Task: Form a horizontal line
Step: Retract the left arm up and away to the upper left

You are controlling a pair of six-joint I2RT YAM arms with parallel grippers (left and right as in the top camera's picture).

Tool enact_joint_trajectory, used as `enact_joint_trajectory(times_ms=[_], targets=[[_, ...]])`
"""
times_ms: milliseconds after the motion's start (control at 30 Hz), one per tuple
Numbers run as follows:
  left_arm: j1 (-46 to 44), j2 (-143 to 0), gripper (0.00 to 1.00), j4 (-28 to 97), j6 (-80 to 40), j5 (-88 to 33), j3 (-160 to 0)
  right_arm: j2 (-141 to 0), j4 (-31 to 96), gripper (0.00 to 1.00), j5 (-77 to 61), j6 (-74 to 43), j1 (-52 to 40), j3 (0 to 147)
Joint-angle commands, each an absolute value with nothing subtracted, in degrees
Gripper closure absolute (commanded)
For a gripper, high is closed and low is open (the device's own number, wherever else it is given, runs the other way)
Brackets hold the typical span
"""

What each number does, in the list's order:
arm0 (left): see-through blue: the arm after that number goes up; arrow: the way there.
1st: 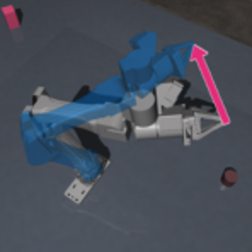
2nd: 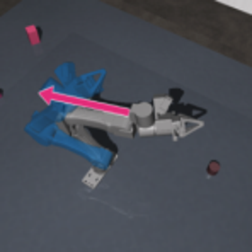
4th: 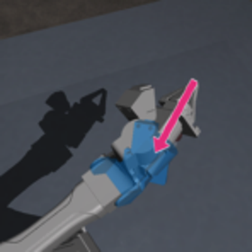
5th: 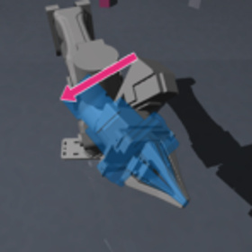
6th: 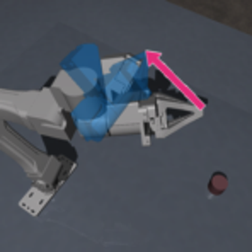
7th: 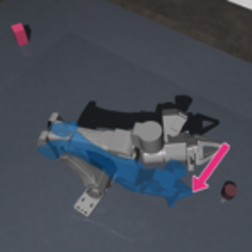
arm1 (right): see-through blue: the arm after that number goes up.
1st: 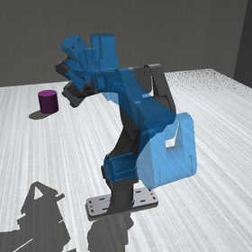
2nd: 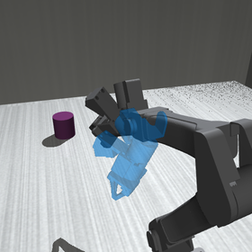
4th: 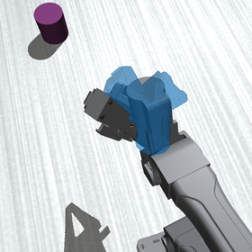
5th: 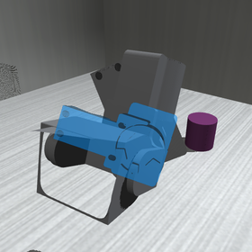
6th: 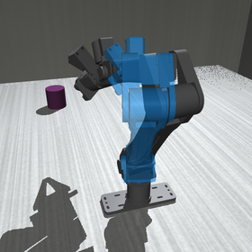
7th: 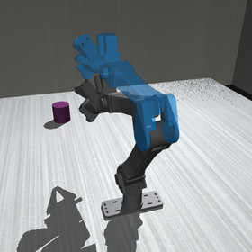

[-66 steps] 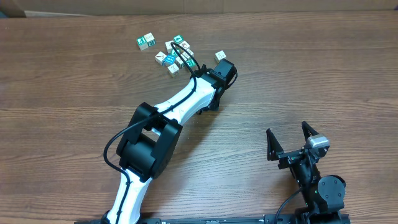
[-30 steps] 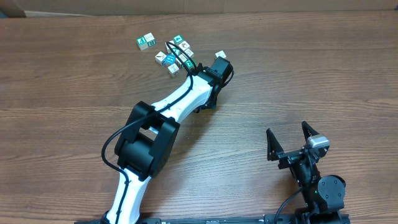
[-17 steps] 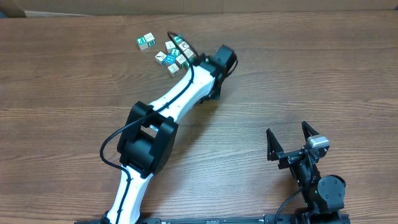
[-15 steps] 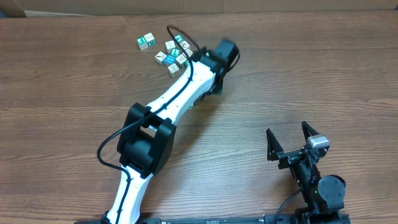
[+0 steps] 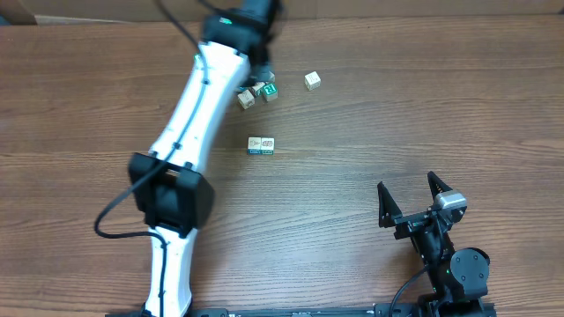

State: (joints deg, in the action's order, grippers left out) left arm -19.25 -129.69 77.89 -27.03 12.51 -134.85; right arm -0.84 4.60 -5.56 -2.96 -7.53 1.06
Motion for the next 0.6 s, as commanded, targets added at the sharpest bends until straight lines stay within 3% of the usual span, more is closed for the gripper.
enact_joint_trajectory(times_ms=[0,300,500,567], targets=[[-12.19,-129.62,0.96,81.43,-27.88,7.6,-136.0,-0.16,4.4,0.0,-5.19,-2.72,-7.27,0.47],[1.19,-129.64,0.96,85.52,-27.88,4.6,-135.68,-0.16,4.43,0.0,-5.19,-2.72,-7.27,0.47],[4.54,-129.64,0.88,88.55,-27.86,4.62,-135.39,-0.16,4.4,0.0,-4.93,-2.68,-7.27,0.47],[4.8,-129.64,0.8,89.84,-27.86,4.62,-135.04,-0.16,4.27,0.0,-3.86,-2.7,-7.27,0.47]])
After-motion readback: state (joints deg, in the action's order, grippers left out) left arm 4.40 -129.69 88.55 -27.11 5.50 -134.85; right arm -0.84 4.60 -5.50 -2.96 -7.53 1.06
